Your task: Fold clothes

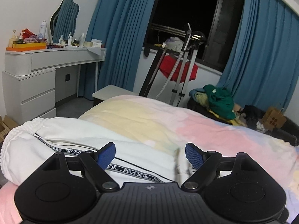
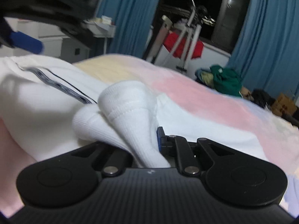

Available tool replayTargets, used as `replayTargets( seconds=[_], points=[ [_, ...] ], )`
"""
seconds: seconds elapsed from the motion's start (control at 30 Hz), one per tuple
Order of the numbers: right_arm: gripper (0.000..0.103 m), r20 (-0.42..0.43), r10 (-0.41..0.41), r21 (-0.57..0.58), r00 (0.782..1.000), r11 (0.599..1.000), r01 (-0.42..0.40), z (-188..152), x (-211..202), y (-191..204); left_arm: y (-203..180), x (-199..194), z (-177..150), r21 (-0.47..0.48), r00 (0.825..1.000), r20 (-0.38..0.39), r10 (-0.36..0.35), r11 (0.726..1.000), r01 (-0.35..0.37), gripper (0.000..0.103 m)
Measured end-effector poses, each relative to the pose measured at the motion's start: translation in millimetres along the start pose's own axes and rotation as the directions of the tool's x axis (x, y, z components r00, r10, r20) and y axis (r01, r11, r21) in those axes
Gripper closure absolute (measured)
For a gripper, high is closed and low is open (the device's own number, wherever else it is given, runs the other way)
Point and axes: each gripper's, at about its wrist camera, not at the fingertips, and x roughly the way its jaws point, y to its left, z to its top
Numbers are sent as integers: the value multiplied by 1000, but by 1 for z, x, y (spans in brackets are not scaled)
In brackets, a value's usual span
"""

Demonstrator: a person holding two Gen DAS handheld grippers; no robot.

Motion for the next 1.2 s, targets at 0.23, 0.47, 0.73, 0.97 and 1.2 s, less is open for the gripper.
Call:
replayTargets(
  seconds=[0.23,0.47,0.73,0.97,1.2],
  points=[
    [70,-55,151,119,987,983,-143,8,6,-4,-2,-1,-9,5,999,-11,-53,999,53,20],
    [28,-54,378,160,924,917,-366,14,-57,-29,-22,-20,-37,122,995,-35,-96,987,99,20],
    [28,-19,128,261,992,958,-119,1,-88,-113,-55,-21,-69,239,995,-70,-69,967,84,19],
    [28,-88,8,415,996,909,29,-28,-68,-163,-61,-8,-82,260,995,-98,12,965,14,19],
    [28,-166,40,457,985,889,41,-47,-48,-159,-56,6,-93,268,980,-181,81,963,-30,18]
  ],
)
